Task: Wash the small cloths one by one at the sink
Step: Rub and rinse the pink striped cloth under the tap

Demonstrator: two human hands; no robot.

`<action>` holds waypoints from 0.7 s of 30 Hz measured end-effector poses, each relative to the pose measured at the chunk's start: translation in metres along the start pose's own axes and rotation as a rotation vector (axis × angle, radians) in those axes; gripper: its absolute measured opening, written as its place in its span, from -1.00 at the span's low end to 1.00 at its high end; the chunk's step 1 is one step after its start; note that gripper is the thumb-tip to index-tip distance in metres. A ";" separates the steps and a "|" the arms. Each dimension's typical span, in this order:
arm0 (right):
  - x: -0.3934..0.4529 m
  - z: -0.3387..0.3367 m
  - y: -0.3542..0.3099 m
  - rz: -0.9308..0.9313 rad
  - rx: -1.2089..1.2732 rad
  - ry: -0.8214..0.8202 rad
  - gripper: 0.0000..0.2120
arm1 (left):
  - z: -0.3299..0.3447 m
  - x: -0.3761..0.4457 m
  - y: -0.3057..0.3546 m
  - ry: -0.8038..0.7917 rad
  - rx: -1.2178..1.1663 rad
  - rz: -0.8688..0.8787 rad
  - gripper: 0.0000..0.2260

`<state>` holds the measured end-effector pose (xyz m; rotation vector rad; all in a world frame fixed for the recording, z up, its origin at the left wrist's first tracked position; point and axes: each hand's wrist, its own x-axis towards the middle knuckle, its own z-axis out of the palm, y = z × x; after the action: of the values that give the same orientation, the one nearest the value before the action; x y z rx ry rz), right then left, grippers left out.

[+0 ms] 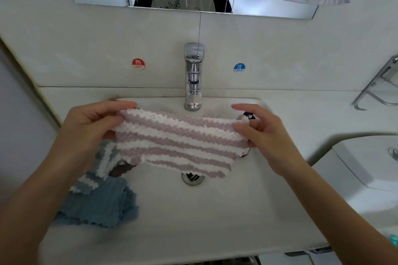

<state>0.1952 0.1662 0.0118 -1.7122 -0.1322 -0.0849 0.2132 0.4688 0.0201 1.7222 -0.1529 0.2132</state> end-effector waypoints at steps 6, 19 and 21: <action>0.005 -0.002 0.004 -0.036 -0.095 -0.050 -0.79 | 0.001 -0.005 -0.007 -0.025 0.087 0.065 -0.49; 0.006 -0.005 0.003 -0.021 -0.310 0.013 -0.68 | 0.005 -0.007 -0.010 0.054 0.238 0.115 -0.67; 0.006 -0.007 0.003 0.010 -0.266 0.024 -0.69 | 0.003 -0.006 -0.012 0.077 0.226 0.098 -0.72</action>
<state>0.2019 0.1593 0.0108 -1.9764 -0.0973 -0.1203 0.2100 0.4675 0.0070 1.9294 -0.1613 0.3809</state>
